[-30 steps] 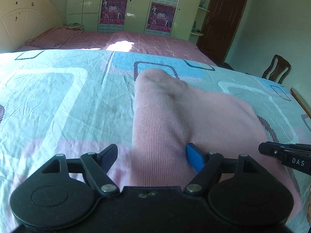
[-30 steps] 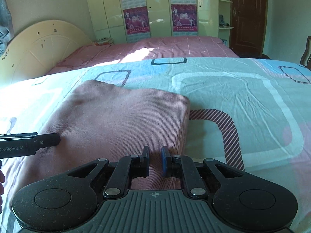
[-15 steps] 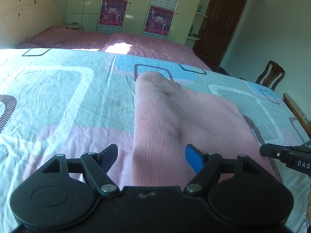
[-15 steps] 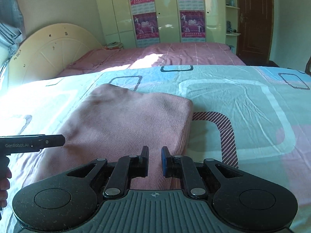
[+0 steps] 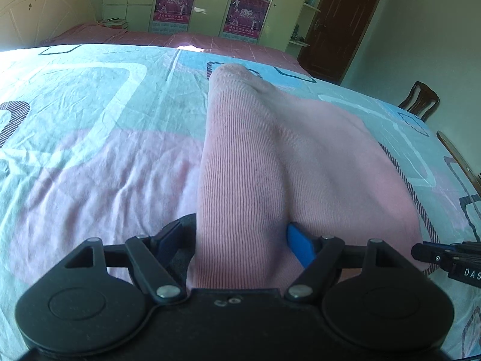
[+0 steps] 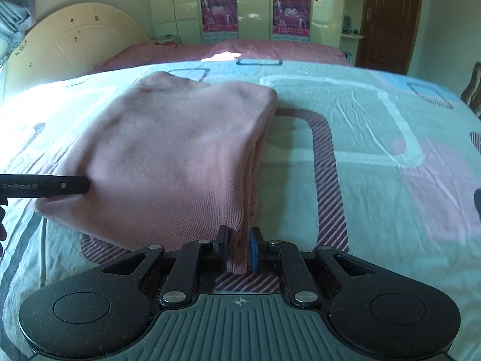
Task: Fold small clothes
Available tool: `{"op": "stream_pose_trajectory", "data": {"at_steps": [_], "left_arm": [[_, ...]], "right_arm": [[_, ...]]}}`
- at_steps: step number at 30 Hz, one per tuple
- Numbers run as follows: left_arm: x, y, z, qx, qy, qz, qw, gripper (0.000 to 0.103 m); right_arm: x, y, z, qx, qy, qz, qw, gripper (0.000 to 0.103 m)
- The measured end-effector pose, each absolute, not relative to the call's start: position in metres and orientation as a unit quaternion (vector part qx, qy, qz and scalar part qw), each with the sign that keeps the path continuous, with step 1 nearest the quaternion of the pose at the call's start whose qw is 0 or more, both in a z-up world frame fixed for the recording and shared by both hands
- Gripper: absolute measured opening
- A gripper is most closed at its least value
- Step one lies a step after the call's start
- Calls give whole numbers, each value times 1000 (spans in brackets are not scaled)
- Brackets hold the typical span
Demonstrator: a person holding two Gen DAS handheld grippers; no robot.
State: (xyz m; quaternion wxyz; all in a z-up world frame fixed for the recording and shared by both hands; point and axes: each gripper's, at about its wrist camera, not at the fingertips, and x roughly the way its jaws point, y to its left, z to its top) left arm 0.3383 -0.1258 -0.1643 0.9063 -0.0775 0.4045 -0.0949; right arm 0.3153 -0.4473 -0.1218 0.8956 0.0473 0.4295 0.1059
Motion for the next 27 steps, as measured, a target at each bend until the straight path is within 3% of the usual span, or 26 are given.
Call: {"op": "stream_pose_trajectory", "data": {"at_steps": [12,14,15,27], "left_arm": [[354,-136,-136,-49,404,-82,910,84],[361,-136,-130,-51,400,-83,912,84],[365,-136,-128,-52,399,-84,912,85],[411,-142,-130,-43,403,-89,910,85]], "right_arm": [[325,-464,-103,108,427,129,889,14],[331,-465,-97,115,419,124,892,42],[334,-466,-94,118,411,121,896,67],[386,-463,-95,150,405,128,893,70]]}}
